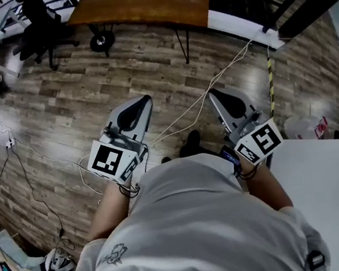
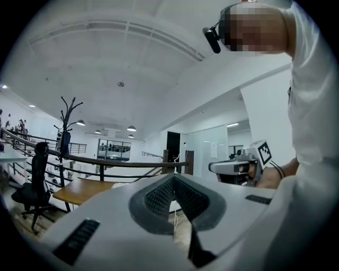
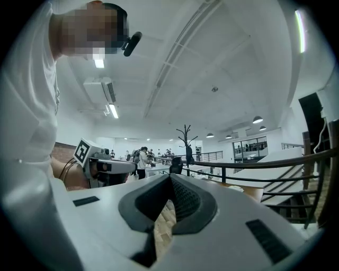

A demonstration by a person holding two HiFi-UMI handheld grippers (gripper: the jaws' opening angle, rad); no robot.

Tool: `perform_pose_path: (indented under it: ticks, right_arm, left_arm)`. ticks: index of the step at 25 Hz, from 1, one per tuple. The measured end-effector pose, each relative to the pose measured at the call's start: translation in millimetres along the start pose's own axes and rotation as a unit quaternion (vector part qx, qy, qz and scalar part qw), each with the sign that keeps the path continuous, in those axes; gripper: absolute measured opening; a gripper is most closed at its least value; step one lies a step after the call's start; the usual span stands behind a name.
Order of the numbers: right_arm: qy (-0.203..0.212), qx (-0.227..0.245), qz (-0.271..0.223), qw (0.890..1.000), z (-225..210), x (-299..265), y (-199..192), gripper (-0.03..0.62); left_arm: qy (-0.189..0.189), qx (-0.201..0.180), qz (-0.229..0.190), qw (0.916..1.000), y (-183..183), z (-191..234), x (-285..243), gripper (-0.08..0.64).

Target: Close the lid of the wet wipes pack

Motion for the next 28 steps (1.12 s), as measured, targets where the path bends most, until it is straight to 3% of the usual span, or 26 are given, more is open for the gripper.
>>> perform_pose_path:
  ticks: [14,28]
  right_arm:
    - [0.032,0.004,0.005,0.999,-140,5,14,0.034]
    - [0.027,-0.007,-0.006,1.0,-198,-21,22,0.034]
  left_arm:
    - [0.025,-0.013,0.008,0.9996,11,8,-137,0.014]
    - [0.032,-0.011,0.016,0.9993,9,38,-186,0.014]
Point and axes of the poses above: the fingertips, and each gripper's own axes: x backward along the fingers, z to its left, y out of its top, the point moved 3 cm from there along x, backward along the fingers, and after that the axes turned 5 degrees about -x, right-handed, at the moved point
